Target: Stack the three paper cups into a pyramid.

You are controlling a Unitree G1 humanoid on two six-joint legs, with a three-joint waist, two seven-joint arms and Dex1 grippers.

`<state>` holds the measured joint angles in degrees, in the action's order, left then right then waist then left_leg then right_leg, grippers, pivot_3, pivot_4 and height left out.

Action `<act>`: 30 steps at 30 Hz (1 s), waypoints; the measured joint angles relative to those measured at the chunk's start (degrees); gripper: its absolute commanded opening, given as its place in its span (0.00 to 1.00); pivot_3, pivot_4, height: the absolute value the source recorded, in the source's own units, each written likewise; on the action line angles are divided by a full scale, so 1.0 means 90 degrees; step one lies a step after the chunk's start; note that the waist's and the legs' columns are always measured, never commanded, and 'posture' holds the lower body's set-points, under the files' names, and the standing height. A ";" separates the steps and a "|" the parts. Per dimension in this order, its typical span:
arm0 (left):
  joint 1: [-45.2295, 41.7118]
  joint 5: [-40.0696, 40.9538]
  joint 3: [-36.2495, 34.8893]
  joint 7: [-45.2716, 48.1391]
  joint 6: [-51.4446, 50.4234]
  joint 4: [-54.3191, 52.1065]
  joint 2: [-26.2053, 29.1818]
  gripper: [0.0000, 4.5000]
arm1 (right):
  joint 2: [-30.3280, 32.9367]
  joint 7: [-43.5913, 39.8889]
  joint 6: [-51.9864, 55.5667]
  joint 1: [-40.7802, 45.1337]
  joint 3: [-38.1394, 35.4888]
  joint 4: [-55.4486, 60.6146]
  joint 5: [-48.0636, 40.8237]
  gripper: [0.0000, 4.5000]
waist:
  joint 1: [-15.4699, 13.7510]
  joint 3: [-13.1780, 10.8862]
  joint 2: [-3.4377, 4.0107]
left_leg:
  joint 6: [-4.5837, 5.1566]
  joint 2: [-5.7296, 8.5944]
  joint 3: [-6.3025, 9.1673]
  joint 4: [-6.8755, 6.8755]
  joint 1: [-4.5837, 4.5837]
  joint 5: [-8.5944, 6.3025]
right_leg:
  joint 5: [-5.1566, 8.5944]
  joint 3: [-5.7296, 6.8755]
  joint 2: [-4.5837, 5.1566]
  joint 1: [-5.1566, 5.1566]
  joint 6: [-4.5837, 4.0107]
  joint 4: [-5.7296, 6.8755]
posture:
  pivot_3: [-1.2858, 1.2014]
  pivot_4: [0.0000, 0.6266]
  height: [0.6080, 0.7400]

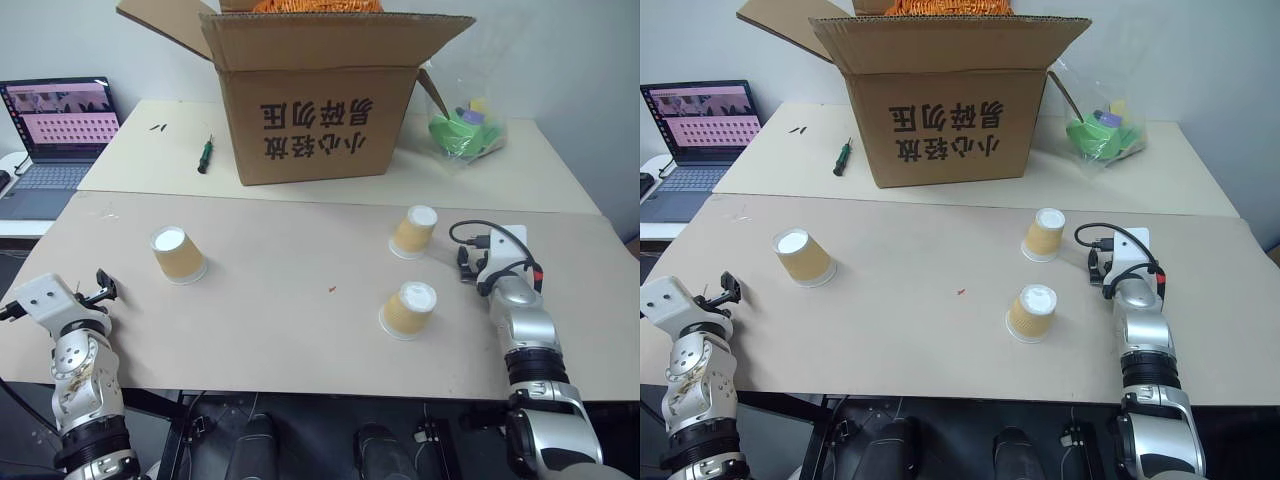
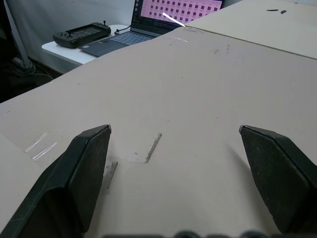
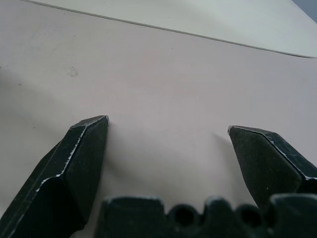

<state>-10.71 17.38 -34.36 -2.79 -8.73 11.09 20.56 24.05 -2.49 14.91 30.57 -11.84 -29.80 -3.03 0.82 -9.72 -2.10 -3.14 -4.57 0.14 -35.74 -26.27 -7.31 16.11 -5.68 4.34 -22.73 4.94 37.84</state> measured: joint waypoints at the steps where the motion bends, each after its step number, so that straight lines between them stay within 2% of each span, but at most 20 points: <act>1: 0.0000 0.0000 0.0000 0.0000 0.0000 0.0000 0.0000 0.98 | 0.0000 0.0000 0.0000 0.0000 0.0000 0.0000 0.0000 1.00 | 0.0000 0.0000 0.0000 | 0.0000 0.0000 0.0000 0.0000 0.0000 0.0000 | 0.0000 0.0000 0.0000 0.0000 0.0000 0.0000 | 0.52 0.24 0.70; 4: 0.0173 0.0190 0.0053 0.0194 -0.0066 -0.0314 -0.0049 0.98 | 0.0001 -0.0002 0.0000 -0.0006 -0.0001 0.0007 0.0000 1.00 | 0.0003 0.0000 0.0000 | -0.0001 0.0000 -0.0001 0.0000 -0.0001 -0.0001 | 0.0000 0.0000 0.0001 0.0002 0.0000 -0.0005 | 0.52 0.24 0.70; 8: 0.1087 0.0840 0.0591 0.1464 -0.0622 -0.1501 0.0072 0.98 | 0.0022 -0.0035 0.0002 -0.0052 0.0000 0.0067 0.0000 1.00 | 0.0007 0.0001 0.0001 | -0.0003 0.0000 -0.0001 0.0010 -0.0001 -0.0002 | 0.0000 0.0000 0.0003 0.0002 -0.0003 -0.0016 | 0.52 0.24 0.70; 15: 0.2564 0.1841 0.2159 0.3761 -0.1753 -0.4403 0.1330 0.98 | 0.0519 -0.0396 0.0126 -0.0202 -0.0022 0.0067 -0.0017 1.00 | -0.0025 0.0001 0.0010 | -0.0037 0.0000 -0.0004 0.0013 -0.0007 -0.0024 | 0.0032 0.0004 0.0010 0.0005 -0.0059 -0.0034 | 0.52 0.24 0.70; 17: 0.2779 0.1926 0.2662 0.4220 -0.1908 -0.5157 0.1679 0.98 | 0.0871 -0.0928 0.0248 -0.0371 -0.0042 0.0176 -0.0157 1.00 | -0.0012 0.0000 0.0013 | -0.0026 -0.0001 -0.0005 0.0015 -0.0006 -0.0018 | 0.0034 0.0003 0.0009 0.0005 -0.0060 -0.0036 | 0.52 0.24 0.70; 19: 0.2876 0.2018 0.2878 0.4572 -0.1979 -0.5506 0.1932 0.98 | 0.1401 -0.1833 0.0462 -0.0817 -0.0091 0.0551 -0.0470 1.00 | -0.0019 -0.0002 0.0031 | -0.0001 0.0000 -0.0004 0.0023 -0.0006 -0.0005 | 0.0044 0.0003 0.0009 0.0001 -0.0054 -0.0032 | 0.52 0.24 0.70; 21: 0.2823 0.2086 0.2871 0.4821 -0.2004 -0.5535 0.2160 0.98 | 0.2527 -0.3505 0.0745 -0.1860 -0.0192 0.1227 -0.0997 1.00 | -0.0094 0.0001 0.0067 | 0.0005 0.0009 -0.0003 0.0040 -0.0002 -0.0007 | 0.0063 0.0003 0.0013 0.0005 -0.0048 -0.0033 | 0.52 0.24 0.70; 23: 0.2695 0.2099 0.2781 0.4909 -0.2032 -0.5481 0.2254 0.98 | 0.3376 -0.4732 0.0977 -0.2654 -0.0366 0.1505 -0.1318 1.00 | -0.0130 0.0007 0.0079 | 0.0010 0.0011 -0.0004 0.0050 0.0014 -0.0012 | 0.0079 0.0000 0.0015 0.0012 -0.0053 -0.0034 | 0.52 0.24 0.70; 25: 0.2469 0.2116 0.2819 0.4981 -0.2085 -0.5370 0.2254 0.98 | 0.3863 -0.5722 0.1079 -0.3383 -0.0592 0.1917 -0.1622 1.00 | -0.0066 0.0008 0.0078 | 0.0009 0.0010 -0.0004 0.0053 0.0019 -0.0014 | 0.0089 -0.0004 0.0012 0.0014 -0.0039 -0.0032 | 0.52 0.24 0.70; 27: 0.2333 0.2088 0.2873 0.5098 -0.2082 -0.5231 0.2257 0.98 | 0.4217 -0.6962 0.1346 -0.4233 -0.0729 0.2899 -0.2267 1.00 | 0.0053 0.0012 0.0085 | 0.0008 0.0006 -0.0004 0.0067 0.0041 -0.0015 | 0.0102 -0.0006 0.0009 0.0031 -0.0017 -0.0036 | 0.52 0.24 0.70; 28: 0.2251 0.2076 0.2946 0.5157 -0.2082 -0.5129 0.2250 0.98 | 0.4235 -0.7337 0.1560 -0.4250 -0.0729 0.3400 -0.2602 1.00 | 0.0161 0.0011 0.0083 | 0.0003 0.0002 -0.0006 0.0067 0.0063 -0.0018 | 0.0101 -0.0007 0.0008 0.0046 -0.0019 -0.0037 | 0.52 0.24 0.70; 30: 0.2156 0.2065 0.3066 0.5248 -0.2061 -0.5114 0.2223 0.98 | 0.4235 -0.7469 0.1826 -0.3937 -0.0682 0.4076 -0.2952 1.00 | 0.0280 0.0008 0.0078 | 0.0000 0.0003 -0.0008 0.0062 0.0082 -0.0018 | 0.0097 -0.0013 0.0009 0.0055 -0.0022 -0.0036 | 0.52 0.24 0.70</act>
<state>8.70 35.97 -6.76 44.44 -27.28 -34.93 40.56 62.16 -69.71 31.34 -4.86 -17.98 6.88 -29.60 3.34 -9.65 -1.40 -3.14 -4.55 0.07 -35.18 -25.53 -7.46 16.99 -5.79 4.43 -22.23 4.74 37.51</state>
